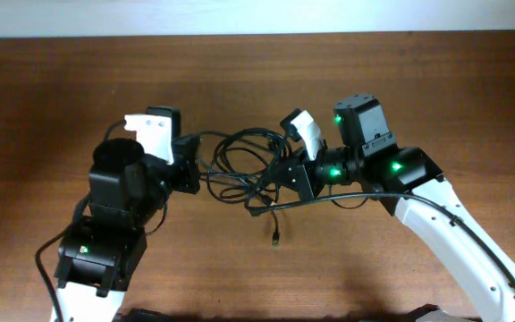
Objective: Untangle cables
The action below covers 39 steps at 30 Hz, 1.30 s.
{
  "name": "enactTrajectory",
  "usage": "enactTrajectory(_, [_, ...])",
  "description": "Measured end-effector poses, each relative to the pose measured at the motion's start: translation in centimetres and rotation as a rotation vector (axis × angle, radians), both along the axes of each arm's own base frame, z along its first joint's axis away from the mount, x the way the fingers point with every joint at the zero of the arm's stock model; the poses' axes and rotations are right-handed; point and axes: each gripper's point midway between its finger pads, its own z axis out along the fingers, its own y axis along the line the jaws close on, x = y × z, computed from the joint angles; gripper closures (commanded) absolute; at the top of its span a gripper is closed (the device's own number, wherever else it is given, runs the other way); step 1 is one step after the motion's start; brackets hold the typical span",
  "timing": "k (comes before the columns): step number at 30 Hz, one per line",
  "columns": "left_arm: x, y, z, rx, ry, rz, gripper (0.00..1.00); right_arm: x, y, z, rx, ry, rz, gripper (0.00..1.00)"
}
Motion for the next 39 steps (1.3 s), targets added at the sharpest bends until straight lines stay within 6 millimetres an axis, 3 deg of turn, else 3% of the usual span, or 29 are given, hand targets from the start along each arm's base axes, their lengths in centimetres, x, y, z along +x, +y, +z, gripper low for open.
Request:
enactTrajectory(2, [0.8, 3.4, -0.1, 0.055, -0.009, 0.165, 0.01, 0.3, -0.4, -0.3, -0.011, 0.009, -0.017, 0.96])
enactTrajectory(3, [0.9, 3.6, -0.1, 0.060, -0.009, 0.177, 0.01, 0.4, -0.5, -0.4, -0.014, 0.009, -0.020, 0.96])
enactTrajectory(5, [0.7, 2.9, -0.1, 0.048, -0.006, 0.137, 0.01, 0.5, -0.4, -0.3, -0.011, 0.003, -0.022, 0.96])
enactTrajectory(9, [-0.3, -0.7, -0.2, 0.026, -0.009, -0.098, 0.01, 0.2, 0.3, 0.9, 0.049, -0.023, 0.027, 0.96])
enactTrajectory(13, [-0.4, -1.9, -0.7, 0.018, 0.006, -0.175, 0.01, -1.8, 1.1, 2.4, 0.148, -0.066, 0.177, 0.96])
enactTrajectory(14, [-0.4, -2.1, -0.8, 0.013, 0.011, -0.186, 0.05, -2.1, 1.2, 2.6, 0.165, -0.073, 0.201, 0.96])
enactTrajectory(15, [-0.4, -2.3, -1.0, 0.008, 0.019, -0.202, 0.29, -2.3, 1.3, 2.8, 0.178, -0.080, 0.218, 0.96])
enactTrajectory(16, [-0.4, -2.6, -1.2, 0.002, 0.027, -0.218, 0.68, -2.5, 1.3, 3.0, 0.189, -0.081, 0.231, 0.96])
enactTrajectory(17, [-0.4, -2.9, -1.4, -0.006, 0.036, -0.233, 0.95, -2.6, 1.3, 3.1, 0.195, -0.083, 0.238, 0.84])
enactTrajectory(18, [-0.3, -3.2, -1.7, -0.009, 0.043, -0.249, 1.00, -2.7, 1.3, 3.2, 0.198, -0.085, 0.242, 0.63])
enactTrajectory(21, [-0.4, -3.7, -1.7, -0.023, 0.044, -0.284, 1.00, -2.6, 1.3, 3.1, 0.193, -0.100, 0.245, 0.45])
enactTrajectory(22, [-0.3, -3.9, -1.4, -0.028, 0.032, -0.295, 1.00, -2.5, 1.3, 3.0, 0.187, -0.099, 0.240, 0.44])
enactTrajectory(23, [-0.4, -4.1, -1.3, -0.032, 0.026, -0.303, 1.00, -2.4, 1.2, 2.8, 0.176, -0.098, 0.231, 0.61])
enactTrajectory(24, [-0.4, -4.3, -1.0, -0.040, 0.018, -0.317, 1.00, -2.2, 1.1, 2.5, 0.158, -0.096, 0.215, 0.65])
enactTrajectory(25, [-0.4, -4.4, -0.9, -0.043, 0.015, -0.322, 1.00, -2.0, 1.1, 2.3, 0.149, -0.095, 0.207, 0.64])
enactTrajectory(26, [-0.5, -4.5, -0.8, -0.045, 0.011, -0.327, 1.00, -2.0, 1.0, 2.2, 0.143, -0.094, 0.201, 0.53])
enactTrajectory(28, [-0.7, -4.5, -0.5, -0.049, 0.003, -0.333, 1.00, -1.9, 1.0, 2.1, 0.138, -0.094, 0.198, 0.47])
enactTrajectory(30, [-0.8, -4.7, -0.3, -0.055, -0.003, -0.343, 1.00, -1.7, 0.8, 1.7, 0.110, -0.091, 0.177, 0.47])
enactTrajectory(33, [-1.2, -4.9, 0.2, -0.063, -0.019, -0.359, 1.00, -0.3, -0.5, -0.6, -0.023, -0.042, 0.051, 0.49])
enactTrajectory(36, [-1.7, -4.9, 1.0, -0.066, -0.045, -0.367, 1.00, 1.4, -1.9, -2.1, -0.121, 0.014, -0.115, 0.60])
enactTrajectory(39, [-2.2, -5.0, 1.0, -0.072, -0.040, -0.377, 1.00, 2.4, -2.7, -2.7, -0.155, 0.072, -0.228, 0.60])
